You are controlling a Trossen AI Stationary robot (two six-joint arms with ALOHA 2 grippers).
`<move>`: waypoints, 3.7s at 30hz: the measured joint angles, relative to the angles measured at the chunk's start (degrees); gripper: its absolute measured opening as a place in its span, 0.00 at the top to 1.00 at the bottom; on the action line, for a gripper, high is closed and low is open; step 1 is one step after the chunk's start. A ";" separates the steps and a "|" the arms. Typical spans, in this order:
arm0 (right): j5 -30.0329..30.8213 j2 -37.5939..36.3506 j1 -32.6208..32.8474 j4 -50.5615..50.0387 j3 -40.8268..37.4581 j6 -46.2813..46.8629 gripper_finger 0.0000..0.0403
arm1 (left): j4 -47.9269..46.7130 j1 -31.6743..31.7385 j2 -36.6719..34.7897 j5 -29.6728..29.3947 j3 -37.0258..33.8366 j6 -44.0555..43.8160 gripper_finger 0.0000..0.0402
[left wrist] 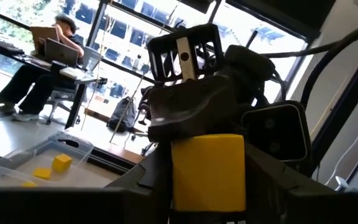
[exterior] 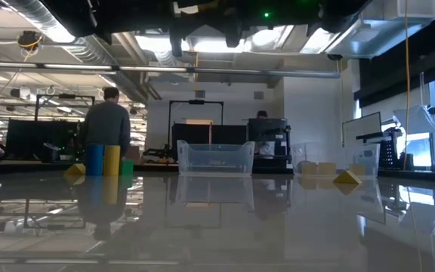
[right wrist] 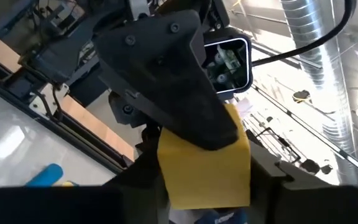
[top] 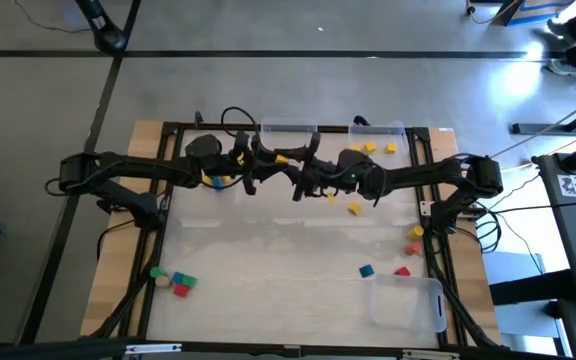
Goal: Sort blocks by size
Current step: Put the yellow square block into the top right transparent bin, then put the blue square block into the top right transparent bin
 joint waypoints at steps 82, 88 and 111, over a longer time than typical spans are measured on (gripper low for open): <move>0.70 -14.82 -41.66 -65.52 -6.95 59.84 0.38 | -80.81 26.84 -2.78 -22.90 -0.02 19.93 0.41; 0.68 -14.82 -41.66 -65.52 -6.95 59.79 0.38 | -81.08 29.22 -0.86 -22.84 -0.02 18.57 0.41; 0.66 -14.82 -41.66 -63.57 -6.95 59.77 0.38 | -71.38 35.48 4.91 -24.64 0.35 18.73 0.41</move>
